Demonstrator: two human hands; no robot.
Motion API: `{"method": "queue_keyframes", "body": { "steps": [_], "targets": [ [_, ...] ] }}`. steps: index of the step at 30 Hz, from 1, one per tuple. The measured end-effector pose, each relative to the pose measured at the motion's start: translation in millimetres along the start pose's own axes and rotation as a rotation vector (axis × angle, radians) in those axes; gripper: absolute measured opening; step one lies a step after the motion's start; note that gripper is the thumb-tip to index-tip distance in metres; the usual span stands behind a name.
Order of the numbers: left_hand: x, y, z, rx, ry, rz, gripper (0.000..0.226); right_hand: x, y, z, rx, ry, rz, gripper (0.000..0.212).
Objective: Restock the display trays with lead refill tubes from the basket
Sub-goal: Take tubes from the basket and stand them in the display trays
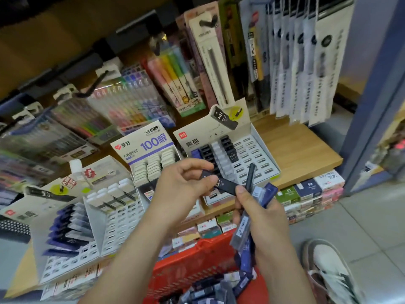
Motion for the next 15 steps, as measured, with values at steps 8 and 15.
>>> {"method": "queue_keyframes", "body": {
  "steps": [8, 15],
  "targets": [
    [-23, -70, -17, -0.093, -0.58, -0.233, 0.018, 4, -1, 24, -0.19, -0.245, -0.033, 0.017],
    [-8, -99, -39, -0.009, -0.821, -0.216, 0.019, 6, -4, 37, -0.209, -0.349, -0.029, 0.05]
  ]
}}
Point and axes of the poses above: each hand's wrist, its own y-axis away from the middle knuckle, its own z-axis out of the back of the hand, x = y × z, the point moved 2 cm from there along -y, towards the middle knuckle, and after that the axes turned 8 degrees about x, right-handed, at the moved point
